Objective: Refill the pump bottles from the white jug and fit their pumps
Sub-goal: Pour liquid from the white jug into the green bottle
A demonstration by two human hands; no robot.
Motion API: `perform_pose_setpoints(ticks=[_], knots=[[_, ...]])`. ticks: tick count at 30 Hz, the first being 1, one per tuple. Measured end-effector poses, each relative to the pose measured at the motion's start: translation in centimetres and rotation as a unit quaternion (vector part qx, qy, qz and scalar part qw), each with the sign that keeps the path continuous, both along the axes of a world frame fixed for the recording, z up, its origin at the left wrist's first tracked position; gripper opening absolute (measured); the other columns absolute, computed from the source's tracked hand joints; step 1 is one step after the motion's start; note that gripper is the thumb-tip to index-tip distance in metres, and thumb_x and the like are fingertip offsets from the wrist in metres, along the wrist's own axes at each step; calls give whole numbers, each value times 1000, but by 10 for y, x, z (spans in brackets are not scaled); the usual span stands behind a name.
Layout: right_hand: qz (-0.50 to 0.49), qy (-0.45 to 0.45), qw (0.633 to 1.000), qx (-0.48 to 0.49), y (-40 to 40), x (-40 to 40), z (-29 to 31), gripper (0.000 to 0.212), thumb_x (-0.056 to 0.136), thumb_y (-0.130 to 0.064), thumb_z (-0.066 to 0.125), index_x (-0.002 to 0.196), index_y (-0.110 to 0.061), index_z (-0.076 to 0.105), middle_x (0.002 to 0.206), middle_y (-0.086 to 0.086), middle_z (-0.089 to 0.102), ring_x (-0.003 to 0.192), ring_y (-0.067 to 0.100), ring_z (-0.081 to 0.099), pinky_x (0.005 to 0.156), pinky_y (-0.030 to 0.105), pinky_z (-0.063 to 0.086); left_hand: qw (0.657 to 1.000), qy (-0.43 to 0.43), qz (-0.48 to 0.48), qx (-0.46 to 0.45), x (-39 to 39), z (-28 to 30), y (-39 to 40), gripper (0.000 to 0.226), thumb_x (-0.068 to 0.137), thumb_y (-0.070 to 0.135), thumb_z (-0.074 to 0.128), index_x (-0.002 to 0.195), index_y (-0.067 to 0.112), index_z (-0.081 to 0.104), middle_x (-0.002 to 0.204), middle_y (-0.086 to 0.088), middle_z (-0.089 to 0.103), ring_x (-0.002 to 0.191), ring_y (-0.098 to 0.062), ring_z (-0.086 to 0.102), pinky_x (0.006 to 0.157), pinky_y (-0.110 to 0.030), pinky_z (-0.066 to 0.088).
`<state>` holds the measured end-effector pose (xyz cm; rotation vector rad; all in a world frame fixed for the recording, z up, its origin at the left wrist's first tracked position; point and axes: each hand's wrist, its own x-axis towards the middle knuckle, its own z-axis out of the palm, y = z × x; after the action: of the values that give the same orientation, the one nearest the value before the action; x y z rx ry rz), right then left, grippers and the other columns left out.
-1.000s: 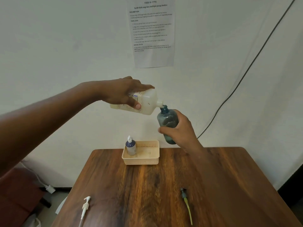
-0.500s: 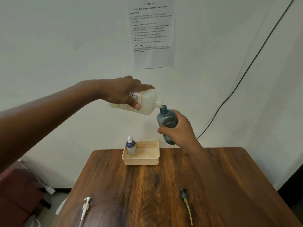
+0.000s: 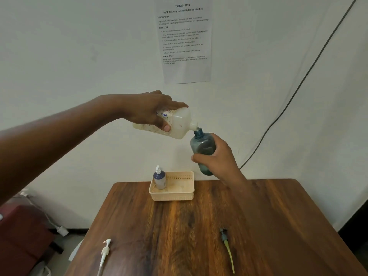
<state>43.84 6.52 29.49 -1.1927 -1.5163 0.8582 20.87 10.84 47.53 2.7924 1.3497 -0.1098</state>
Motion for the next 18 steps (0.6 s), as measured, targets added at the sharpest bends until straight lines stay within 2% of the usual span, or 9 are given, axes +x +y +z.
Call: perform_pose_setpoints(ticks=[5, 9, 12, 15, 18], knots=[[0, -1, 1000, 1, -2, -1, 2, 69, 71, -27, 86, 123, -48, 46, 107, -34, 51, 98, 1, 57, 67, 11, 43, 1000, 2, -2, 0, -1, 2, 1, 84, 92, 49, 73, 162, 41, 27, 126, -1, 56, 125, -23, 40, 112, -50, 40], [3, 2, 1000, 0, -3, -1, 3, 68, 70, -28, 86, 124, -46, 48, 109, -31, 54, 98, 3, 58, 67, 12, 44, 1000, 14, -2, 3, 1, 3, -2, 91, 80, 61, 62, 162, 41, 27, 126, -2, 56, 125, -25, 41, 111, -50, 41], [3, 3, 1000, -1, -3, -1, 2, 70, 69, -28, 87, 126, -44, 49, 111, -27, 55, 100, 5, 58, 68, 15, 46, 1000, 15, 1, 4, 2, 4, -3, 92, 79, 62, 61, 161, 42, 26, 124, 0, 55, 123, -22, 40, 110, -47, 42], [5, 4, 1000, 1, -3, -1, 3, 69, 70, -28, 86, 123, -47, 48, 110, -30, 54, 100, 5, 59, 68, 14, 46, 1000, 12, 0, 8, 1, 5, -2, 85, 91, 52, 72, 162, 41, 26, 121, 4, 52, 123, -20, 39, 111, -47, 41], [6, 0, 1000, 2, -3, -1, 4, 70, 70, -28, 86, 124, -48, 46, 110, -32, 53, 100, 4, 58, 68, 13, 44, 1000, 16, -1, 8, 1, 7, 0, 83, 94, 43, 73, 162, 41, 25, 120, 5, 50, 124, -20, 38, 110, -46, 40]])
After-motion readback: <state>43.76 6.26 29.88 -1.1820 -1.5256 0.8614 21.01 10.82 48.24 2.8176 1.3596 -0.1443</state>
